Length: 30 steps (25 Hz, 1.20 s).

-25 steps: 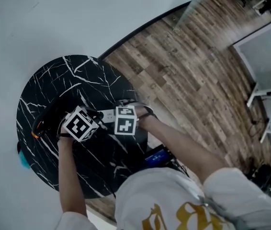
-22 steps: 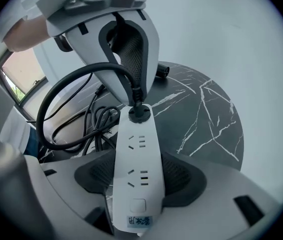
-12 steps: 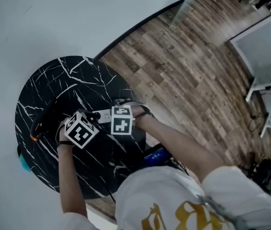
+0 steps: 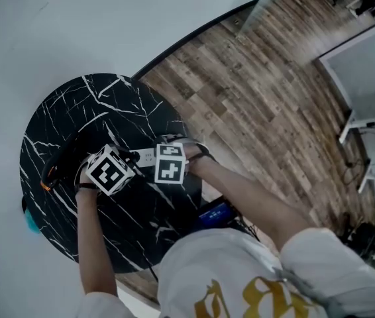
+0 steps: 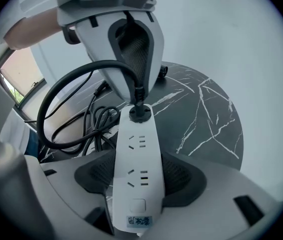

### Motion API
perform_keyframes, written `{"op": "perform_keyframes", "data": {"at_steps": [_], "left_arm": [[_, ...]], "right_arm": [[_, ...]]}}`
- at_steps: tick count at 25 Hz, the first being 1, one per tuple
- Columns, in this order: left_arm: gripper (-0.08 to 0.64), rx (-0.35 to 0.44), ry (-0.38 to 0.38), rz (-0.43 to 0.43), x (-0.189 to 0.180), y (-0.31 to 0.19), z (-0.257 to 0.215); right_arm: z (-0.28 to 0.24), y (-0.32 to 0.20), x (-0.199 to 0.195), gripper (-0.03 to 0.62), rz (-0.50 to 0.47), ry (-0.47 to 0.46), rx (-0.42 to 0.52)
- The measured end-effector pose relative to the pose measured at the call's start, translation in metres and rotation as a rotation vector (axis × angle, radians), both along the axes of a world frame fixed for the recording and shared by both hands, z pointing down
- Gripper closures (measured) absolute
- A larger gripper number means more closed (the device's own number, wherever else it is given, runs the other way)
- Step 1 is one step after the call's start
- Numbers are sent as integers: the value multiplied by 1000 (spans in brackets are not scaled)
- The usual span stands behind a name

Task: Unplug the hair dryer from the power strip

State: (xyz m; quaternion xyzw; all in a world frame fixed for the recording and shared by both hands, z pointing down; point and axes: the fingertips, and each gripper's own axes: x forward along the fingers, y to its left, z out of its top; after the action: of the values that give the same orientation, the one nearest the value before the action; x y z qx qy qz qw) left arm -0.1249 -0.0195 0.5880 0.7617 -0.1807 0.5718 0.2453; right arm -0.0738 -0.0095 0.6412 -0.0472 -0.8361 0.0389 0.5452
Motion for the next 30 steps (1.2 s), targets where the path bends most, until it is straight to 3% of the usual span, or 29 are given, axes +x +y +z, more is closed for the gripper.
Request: {"op": "perform_keyframes", "data": {"at_steps": [3,8,12,16,22,30], "left_arm": [[511,64,-59,26,0,7,-1],[520,40,26,-3,0,-3,-1],[518,93,25,105,2,2,-1],[496,130,51,115,3,-1,0],[477,103,-3,229,3,5,16],[499,141,31,258,9,-2,18]], "right_arm": [[0,-1,-1,324,3,2,2],[1,-3,-1,324,7,7,-2],[0,0,1,324,12,7,-3],[-1,1,1,324,11,0,-1],[-1,0,2,324,12,1,6],[-1,0,1,324,9,-1,9]]}}
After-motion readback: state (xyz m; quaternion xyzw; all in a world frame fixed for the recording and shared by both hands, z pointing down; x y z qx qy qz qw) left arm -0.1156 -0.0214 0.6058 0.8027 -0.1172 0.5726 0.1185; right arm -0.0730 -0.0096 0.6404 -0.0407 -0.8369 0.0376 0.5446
